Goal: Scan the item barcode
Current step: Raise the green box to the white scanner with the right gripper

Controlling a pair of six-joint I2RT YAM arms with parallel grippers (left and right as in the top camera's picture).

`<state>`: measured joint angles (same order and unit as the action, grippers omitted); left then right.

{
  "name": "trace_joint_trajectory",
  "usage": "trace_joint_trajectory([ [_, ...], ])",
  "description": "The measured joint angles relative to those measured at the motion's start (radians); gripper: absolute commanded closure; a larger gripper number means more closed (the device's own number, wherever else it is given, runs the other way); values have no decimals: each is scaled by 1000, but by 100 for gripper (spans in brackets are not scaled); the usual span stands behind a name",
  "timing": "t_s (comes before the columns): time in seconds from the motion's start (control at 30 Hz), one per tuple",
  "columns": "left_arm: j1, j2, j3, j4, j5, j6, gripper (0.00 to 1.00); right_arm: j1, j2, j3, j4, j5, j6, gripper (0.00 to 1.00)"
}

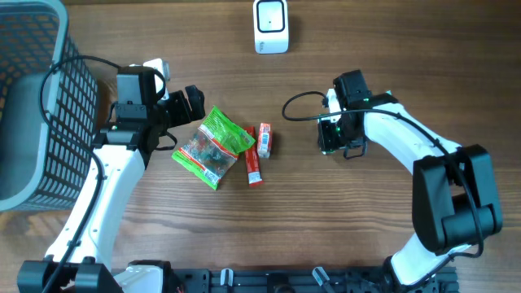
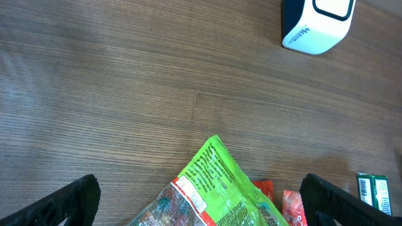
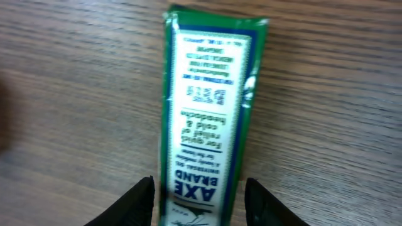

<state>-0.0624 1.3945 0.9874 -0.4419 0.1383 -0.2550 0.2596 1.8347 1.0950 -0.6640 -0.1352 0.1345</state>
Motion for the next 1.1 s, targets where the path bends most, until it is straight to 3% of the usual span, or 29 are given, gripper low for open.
trace_joint_trajectory([
  [0.17, 0, 0, 0, 0, 0, 0, 0, 0, 0, -36, 42, 33, 20, 53],
  [0.23, 0, 0, 0, 0, 0, 0, 0, 0, -11, -63, 95, 37, 29, 65],
  [0.4, 0, 0, 0, 0, 0, 0, 0, 0, -23, -83, 117, 66, 37, 71],
  [0.67, 0, 0, 0, 0, 0, 0, 0, 0, -68, -75, 66, 92, 17, 71],
  [0.7, 0, 0, 0, 0, 0, 0, 0, 0, -99, -75, 66, 92, 12, 77],
  [0.87, 0, 0, 0, 0, 0, 0, 0, 0, -275, -62, -2, 99, -55, 89],
  [0.93, 0, 0, 0, 0, 0, 0, 0, 0, -307, 13, -93, 103, -57, 89],
  [1.1, 0, 0, 0, 0, 0, 0, 0, 0, -303, 411, -348, 110, -57, 90],
])
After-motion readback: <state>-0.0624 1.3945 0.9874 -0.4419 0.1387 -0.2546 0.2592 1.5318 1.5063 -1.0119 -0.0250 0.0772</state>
